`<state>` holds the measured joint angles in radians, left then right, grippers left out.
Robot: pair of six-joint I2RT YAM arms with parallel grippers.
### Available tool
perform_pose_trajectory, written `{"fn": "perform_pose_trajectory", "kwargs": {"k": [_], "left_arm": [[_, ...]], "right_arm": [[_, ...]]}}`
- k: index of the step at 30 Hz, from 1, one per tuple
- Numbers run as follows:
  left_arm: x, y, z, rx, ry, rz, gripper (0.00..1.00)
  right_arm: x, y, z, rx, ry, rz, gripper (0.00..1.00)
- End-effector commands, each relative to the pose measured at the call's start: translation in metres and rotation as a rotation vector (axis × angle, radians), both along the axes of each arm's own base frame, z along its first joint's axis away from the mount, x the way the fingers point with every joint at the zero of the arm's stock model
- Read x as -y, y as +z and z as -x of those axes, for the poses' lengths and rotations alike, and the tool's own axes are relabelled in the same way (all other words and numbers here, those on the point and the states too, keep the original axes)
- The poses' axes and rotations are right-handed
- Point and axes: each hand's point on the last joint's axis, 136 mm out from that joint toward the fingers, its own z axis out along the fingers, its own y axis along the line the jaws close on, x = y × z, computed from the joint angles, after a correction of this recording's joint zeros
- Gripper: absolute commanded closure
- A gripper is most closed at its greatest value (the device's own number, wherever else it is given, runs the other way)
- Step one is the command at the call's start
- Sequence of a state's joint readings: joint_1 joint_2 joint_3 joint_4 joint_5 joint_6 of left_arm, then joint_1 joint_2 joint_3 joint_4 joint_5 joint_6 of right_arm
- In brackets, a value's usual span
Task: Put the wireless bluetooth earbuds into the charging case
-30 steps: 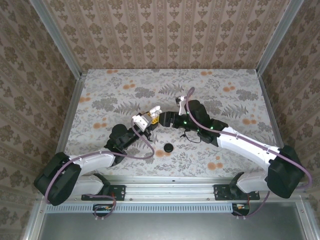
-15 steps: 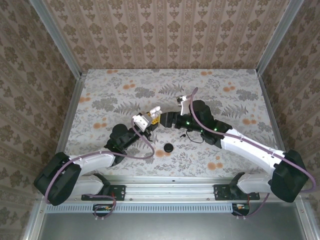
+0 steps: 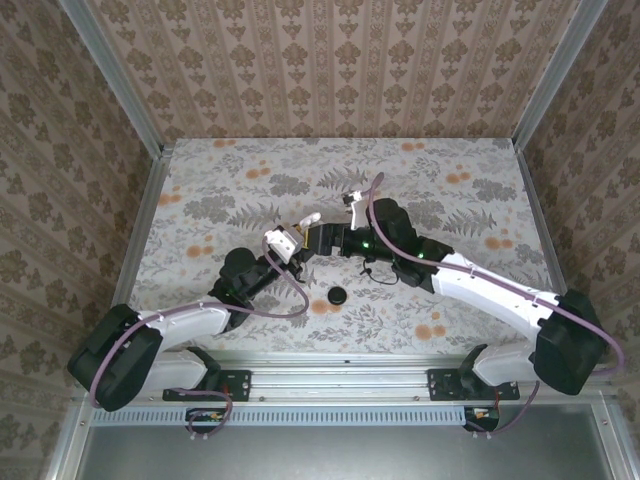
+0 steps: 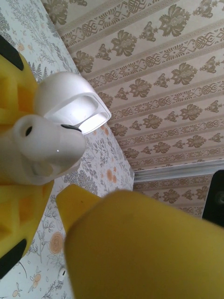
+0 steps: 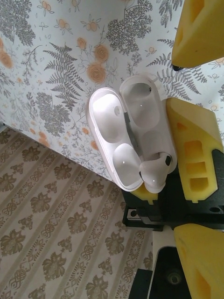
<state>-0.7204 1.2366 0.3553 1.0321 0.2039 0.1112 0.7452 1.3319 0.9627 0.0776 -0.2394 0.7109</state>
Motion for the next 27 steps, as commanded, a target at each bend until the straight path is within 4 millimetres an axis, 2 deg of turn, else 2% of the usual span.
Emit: {"fn": "perform_pose_trajectory", "kwargs": {"k": [1, 12, 14, 21, 27], "left_arm": [[0.002, 0.019, -0.002, 0.024, -0.002, 0.045, 0.92], [0.006, 0.021, 0.003, 0.025, -0.040, 0.050, 0.91], [0.007, 0.021, 0.004, 0.026, -0.046, 0.054, 0.91], [0.006, 0.023, 0.004, 0.029, -0.042, 0.059, 0.91], [0.003, 0.023, 0.004, 0.028, -0.033, 0.061, 0.91]], "right_arm": [[-0.004, 0.008, -0.004, 0.017, -0.008, 0.001, 0.11], [-0.012, 0.010, -0.010, 0.023, 0.003, -0.003, 0.11], [-0.015, -0.002, -0.014, 0.000, -0.001, 0.024, 0.12], [-0.008, -0.018, -0.017, -0.038, -0.032, 0.075, 0.13], [0.000, -0.018, -0.015, -0.038, -0.047, 0.074, 0.15]]}}
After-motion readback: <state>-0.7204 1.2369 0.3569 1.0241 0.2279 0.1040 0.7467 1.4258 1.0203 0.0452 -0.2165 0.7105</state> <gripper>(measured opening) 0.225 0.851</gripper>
